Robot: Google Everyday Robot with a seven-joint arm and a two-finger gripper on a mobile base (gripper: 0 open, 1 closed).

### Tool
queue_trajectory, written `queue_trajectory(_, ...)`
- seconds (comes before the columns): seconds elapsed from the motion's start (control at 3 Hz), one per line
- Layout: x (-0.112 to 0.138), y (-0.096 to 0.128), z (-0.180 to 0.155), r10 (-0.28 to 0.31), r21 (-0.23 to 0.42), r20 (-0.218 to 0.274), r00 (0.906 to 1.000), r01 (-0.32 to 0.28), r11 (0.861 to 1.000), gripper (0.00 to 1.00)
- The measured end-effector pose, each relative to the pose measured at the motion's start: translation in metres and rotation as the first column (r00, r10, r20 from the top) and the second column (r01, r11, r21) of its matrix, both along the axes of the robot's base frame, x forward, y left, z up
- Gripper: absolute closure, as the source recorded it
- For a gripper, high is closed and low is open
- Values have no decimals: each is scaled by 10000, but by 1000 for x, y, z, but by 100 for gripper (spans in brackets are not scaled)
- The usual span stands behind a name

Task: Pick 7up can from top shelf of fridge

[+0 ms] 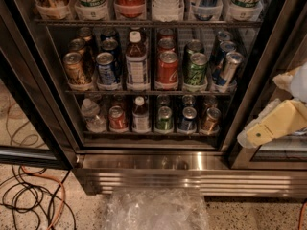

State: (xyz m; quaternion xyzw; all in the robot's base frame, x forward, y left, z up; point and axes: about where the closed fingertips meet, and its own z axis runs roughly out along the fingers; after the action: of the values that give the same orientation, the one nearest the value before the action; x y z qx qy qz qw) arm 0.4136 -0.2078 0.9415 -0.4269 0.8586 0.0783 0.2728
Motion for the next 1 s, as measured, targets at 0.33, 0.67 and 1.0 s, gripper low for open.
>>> queue_trajectory(0.33, 9, 6, 13, -606, 1019, 623, 9962, 541, 9933, 0)
queue_trajectory(0.67, 10, 7, 14, -580, 1018, 629, 9963, 514, 9935, 0)
queue_trajectory(1.0, 20, 20, 14, -636, 1669, 1174, 9911, 434, 9850, 0)
